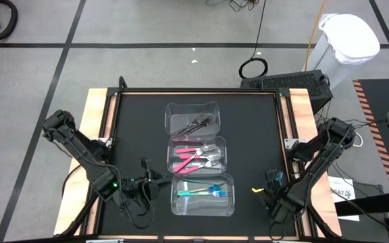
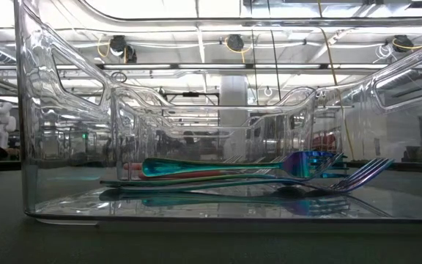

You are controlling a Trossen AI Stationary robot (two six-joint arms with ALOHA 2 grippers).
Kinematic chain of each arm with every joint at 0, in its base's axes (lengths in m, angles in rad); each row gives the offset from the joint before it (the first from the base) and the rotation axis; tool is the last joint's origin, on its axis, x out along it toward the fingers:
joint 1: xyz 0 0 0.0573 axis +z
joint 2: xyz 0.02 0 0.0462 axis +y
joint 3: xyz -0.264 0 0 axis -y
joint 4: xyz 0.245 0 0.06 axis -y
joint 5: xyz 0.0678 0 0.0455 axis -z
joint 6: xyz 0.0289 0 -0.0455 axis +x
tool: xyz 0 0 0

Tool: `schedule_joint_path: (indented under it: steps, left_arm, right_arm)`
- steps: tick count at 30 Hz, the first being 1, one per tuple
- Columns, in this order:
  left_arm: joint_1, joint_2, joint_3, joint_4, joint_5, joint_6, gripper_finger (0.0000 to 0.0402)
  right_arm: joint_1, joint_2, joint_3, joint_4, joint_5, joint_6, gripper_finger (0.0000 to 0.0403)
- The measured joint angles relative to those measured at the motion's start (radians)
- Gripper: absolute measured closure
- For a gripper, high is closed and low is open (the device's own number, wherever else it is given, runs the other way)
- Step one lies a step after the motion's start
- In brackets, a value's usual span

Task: Sort silverware by color (type)
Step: Put the blue fork into the bottom transparent bin

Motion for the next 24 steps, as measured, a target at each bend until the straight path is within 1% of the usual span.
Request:
schedule_joint_path:
  steps: [3, 5, 11, 17, 21, 24]
  left_arm:
    - [0.000, 0.000, 0.000, 0.000, 0.001, 0.000, 0.0288]
    - [0.000, 0.000, 0.000, 0.000, 0.001, 0.000, 0.0288]
    - [0.000, 0.000, 0.000, 0.000, 0.001, -0.004, 0.0288]
    - [0.000, 0.000, 0.000, 0.004, 0.001, -0.006, 0.0288]
    - [0.000, 0.000, 0.000, 0.010, 0.001, -0.005, 0.0288]
    - [0.000, 0.000, 0.000, 0.011, 0.001, -0.005, 0.0288]
  right_arm:
    - [0.000, 0.000, -0.072, 0.108, -0.008, -0.023, 0.0299]
    - [0.000, 0.000, -0.101, 0.133, -0.029, -0.039, 0.0295]
    - [0.000, -0.001, -0.115, 0.107, -0.083, -0.085, 0.0269]
    - [0.000, -0.001, -0.115, 0.108, -0.085, -0.125, 0.0244]
    - [0.000, -0.002, -0.086, 0.087, -0.084, -0.155, 0.0238]
    - [0.000, -0.003, -0.050, 0.030, -0.085, -0.183, 0.0238]
